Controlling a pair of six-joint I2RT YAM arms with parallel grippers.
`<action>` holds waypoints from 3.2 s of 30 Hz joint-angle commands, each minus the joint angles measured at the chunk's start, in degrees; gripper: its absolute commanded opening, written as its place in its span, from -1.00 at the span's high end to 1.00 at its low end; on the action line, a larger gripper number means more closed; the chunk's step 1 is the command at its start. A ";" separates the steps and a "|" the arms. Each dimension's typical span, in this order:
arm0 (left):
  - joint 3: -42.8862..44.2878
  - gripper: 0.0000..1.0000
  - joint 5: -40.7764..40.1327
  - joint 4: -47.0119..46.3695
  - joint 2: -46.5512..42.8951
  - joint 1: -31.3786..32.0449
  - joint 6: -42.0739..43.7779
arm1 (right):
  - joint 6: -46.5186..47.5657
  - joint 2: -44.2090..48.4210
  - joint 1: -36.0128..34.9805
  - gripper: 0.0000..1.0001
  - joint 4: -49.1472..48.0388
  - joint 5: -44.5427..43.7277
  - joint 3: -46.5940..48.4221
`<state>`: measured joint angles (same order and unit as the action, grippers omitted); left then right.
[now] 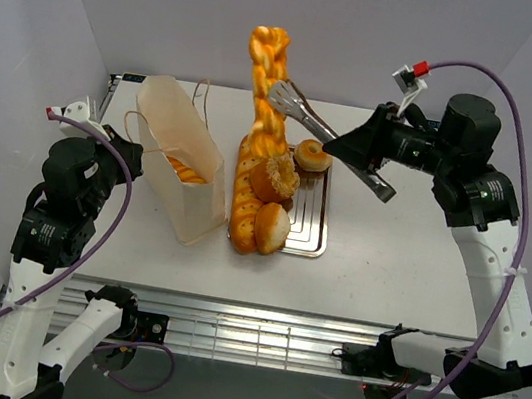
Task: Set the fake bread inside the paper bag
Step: Pick up the fake bread from the plate, then place the fake bread in the paper bag.
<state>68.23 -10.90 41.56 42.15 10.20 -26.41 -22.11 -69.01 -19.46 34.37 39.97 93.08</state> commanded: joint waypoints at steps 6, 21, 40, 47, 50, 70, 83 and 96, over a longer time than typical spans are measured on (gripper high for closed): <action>0.24 0.64 1.05 0.10 -0.67 -0.27 -0.83 | -5.92 -15.52 -15.77 0.57 -2.91 2.57 24.76; -0.37 0.64 1.23 0.45 -2.25 -0.27 -1.27 | -4.17 -30.04 -22.63 0.56 0.25 0.90 33.40; -0.81 0.65 0.96 0.80 -2.16 -0.35 -1.45 | 8.92 -37.07 -26.94 0.56 13.26 -12.45 37.62; -0.64 0.65 0.96 0.80 -1.99 -0.35 -1.36 | 11.21 -35.93 -27.12 0.52 14.15 -18.08 35.86; -0.38 0.65 0.88 0.89 -1.99 -0.35 -1.10 | 11.82 -35.75 -27.12 0.52 14.23 -18.70 35.86; 0.42 0.65 0.61 1.33 -1.81 -0.35 -1.01 | 12.18 -36.11 -27.12 0.00 14.06 -14.12 33.57; -0.02 0.65 0.26 1.68 -2.25 -0.35 -0.74 | 10.51 -33.91 -27.12 -0.01 11.86 -13.95 32.87; -0.64 0.65 0.35 1.77 -2.78 -0.35 -0.83 | 7.52 -15.04 -24.40 0.00 9.66 -20.01 29.45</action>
<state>67.85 -10.11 43.09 40.14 10.20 -27.86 -13.80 -90.48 -45.47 47.16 22.94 124.18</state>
